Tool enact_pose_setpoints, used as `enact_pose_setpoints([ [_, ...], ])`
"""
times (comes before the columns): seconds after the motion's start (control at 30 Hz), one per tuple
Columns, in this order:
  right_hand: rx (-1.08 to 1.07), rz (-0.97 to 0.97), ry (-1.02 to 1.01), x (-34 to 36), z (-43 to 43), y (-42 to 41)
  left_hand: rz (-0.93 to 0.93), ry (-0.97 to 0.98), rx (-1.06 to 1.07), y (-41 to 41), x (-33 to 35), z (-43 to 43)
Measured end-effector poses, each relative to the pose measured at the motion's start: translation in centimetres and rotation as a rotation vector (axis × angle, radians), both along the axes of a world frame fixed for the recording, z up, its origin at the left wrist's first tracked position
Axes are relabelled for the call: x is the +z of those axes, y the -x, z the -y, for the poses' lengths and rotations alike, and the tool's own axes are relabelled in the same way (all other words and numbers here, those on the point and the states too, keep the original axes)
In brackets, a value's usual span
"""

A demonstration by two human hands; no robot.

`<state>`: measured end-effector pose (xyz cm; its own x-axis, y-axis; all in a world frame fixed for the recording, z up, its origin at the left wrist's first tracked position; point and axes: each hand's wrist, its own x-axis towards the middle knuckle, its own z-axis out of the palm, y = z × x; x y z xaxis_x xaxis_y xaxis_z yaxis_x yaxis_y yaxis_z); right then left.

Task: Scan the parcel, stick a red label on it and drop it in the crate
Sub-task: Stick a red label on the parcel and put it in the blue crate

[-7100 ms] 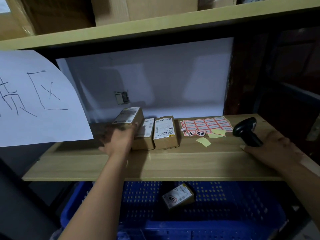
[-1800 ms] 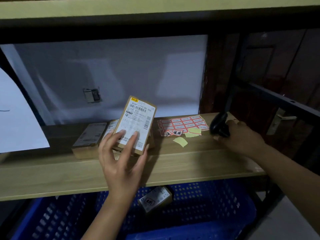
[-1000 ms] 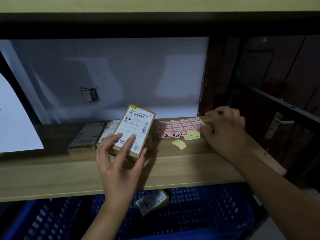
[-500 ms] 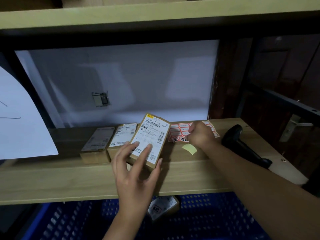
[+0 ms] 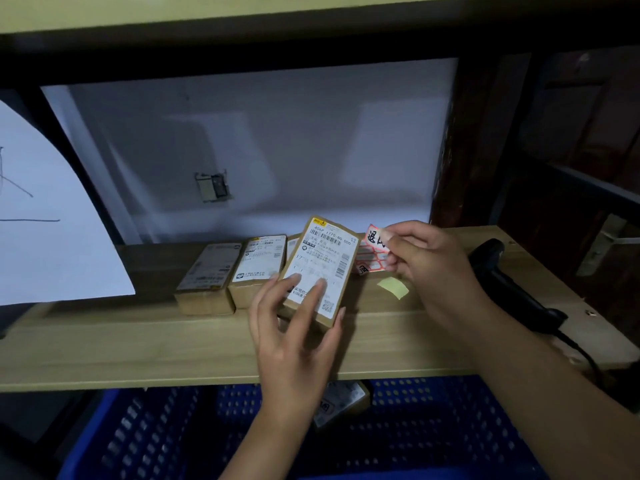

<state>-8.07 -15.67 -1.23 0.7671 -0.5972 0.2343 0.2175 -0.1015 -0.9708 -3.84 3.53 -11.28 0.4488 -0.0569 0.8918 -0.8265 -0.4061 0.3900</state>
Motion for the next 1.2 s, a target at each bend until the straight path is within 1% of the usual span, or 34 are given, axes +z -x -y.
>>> enact_pose_setpoints([
  [0.07,0.072,0.017,-0.027,0.7,-2.7,1.3,0.009,-0.011,0.015,0.2,-0.1,0.2],
  [0.2,0.043,-0.027,-0.008,0.1,-6.3,1.9,0.024,0.033,0.025,0.5,-0.2,0.5],
  [0.3,0.026,-0.017,0.008,-0.8,-7.4,1.8,0.003,0.065,0.029,0.7,-0.2,0.5],
  [0.4,-0.016,-0.003,0.058,-1.2,-7.8,1.5,-0.057,0.109,-0.002,0.9,0.1,0.4],
  [0.6,-0.170,-0.007,0.171,-1.8,-7.9,0.9,0.020,0.096,0.010,0.9,0.5,0.4],
  [0.63,-0.171,-0.049,0.138,-1.8,-7.9,1.0,0.017,0.102,0.008,0.8,0.6,0.4],
  [0.67,-0.134,-0.100,0.061,-1.7,-7.8,1.1,0.010,0.107,0.004,0.7,0.6,0.3],
  [0.77,0.189,-0.145,-0.306,-1.3,-7.2,1.9,-0.013,0.114,-0.015,0.8,1.0,-0.3],
  [0.8,0.279,-0.147,-0.382,-1.1,-6.9,2.3,-0.026,0.118,-0.026,0.8,1.2,-0.5],
  [0.83,0.327,-0.147,-0.399,-1.0,-6.6,2.6,-0.040,0.120,-0.037,0.9,1.3,-0.8],
  [0.87,0.339,-0.148,-0.371,-0.8,-6.4,2.9,-0.054,0.113,-0.049,0.8,1.5,-1.1],
  [0.97,0.283,-0.157,-0.246,-0.6,-6.1,3.2,-0.057,0.018,-0.073,0.9,1.9,-2.0],
  [1.1,0.195,-0.161,-0.289,-0.7,-6.5,3.6,0.014,-0.064,-0.082,0.6,2.6,-2.4],
  [1.2,0.161,-0.184,-0.311,-0.9,-6.7,4.0,0.010,-0.086,-0.095,0.5,3.0,-2.4],
])
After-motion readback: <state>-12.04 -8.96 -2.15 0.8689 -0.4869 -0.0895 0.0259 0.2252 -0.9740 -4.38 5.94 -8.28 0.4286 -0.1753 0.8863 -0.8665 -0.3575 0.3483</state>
